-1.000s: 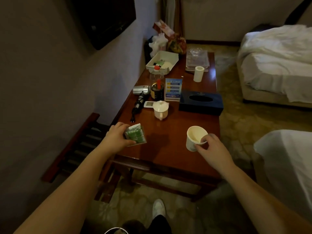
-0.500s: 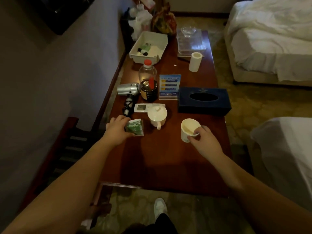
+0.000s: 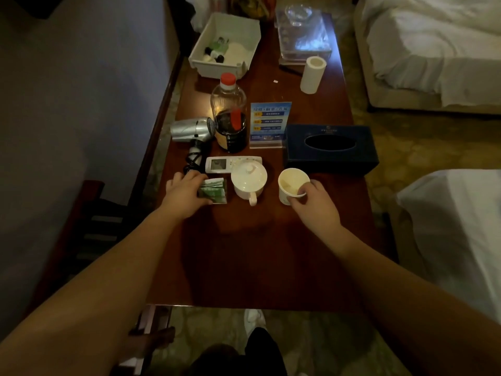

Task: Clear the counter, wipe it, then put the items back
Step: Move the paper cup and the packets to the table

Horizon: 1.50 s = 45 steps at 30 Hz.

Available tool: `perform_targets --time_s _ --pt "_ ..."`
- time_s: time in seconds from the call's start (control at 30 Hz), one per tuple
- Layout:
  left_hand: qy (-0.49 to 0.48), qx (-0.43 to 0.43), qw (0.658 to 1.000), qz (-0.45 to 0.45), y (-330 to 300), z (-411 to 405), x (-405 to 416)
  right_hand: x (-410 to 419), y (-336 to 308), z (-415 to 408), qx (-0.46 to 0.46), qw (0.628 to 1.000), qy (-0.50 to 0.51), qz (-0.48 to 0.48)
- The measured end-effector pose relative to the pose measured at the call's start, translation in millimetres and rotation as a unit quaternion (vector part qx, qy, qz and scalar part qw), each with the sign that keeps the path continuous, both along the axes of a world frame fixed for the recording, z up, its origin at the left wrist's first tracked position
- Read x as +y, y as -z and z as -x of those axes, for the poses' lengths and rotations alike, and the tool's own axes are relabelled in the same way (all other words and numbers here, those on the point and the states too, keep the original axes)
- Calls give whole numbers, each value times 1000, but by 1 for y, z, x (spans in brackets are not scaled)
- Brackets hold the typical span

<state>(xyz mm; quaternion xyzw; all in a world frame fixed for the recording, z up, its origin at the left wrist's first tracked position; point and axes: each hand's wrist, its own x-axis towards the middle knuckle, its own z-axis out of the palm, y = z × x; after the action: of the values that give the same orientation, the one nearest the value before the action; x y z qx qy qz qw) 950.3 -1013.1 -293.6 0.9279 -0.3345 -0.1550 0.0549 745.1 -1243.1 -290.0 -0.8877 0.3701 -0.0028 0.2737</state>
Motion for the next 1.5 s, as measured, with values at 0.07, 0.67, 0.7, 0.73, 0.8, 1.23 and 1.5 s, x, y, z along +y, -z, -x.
perform_targets --time_s 0.07,0.67,0.7,0.73,0.8,1.23,1.5 --pt "4 5 1000 -2 4 -4 -1 0 3 -6 2 1000 -3 2" --pt "-25 -5 1000 -10 -8 0 -8 5 -13 -9 44 999 -18 1" --pt "-31 -5 1000 -2 -13 4 -4 6 -16 -4 39 999 -16 4" --pt "-39 -4 999 7 -18 9 -1 7 -20 2 35 999 -14 5" --pt "-57 -4 998 34 -29 23 8 8 -28 15 26 1000 -6 9" --pt "-216 40 974 50 -98 219 98 42 -84 123 -77 989 -125 -34" --pt "-315 24 947 67 -124 391 187 99 -109 212 -43 947 -315 -38"
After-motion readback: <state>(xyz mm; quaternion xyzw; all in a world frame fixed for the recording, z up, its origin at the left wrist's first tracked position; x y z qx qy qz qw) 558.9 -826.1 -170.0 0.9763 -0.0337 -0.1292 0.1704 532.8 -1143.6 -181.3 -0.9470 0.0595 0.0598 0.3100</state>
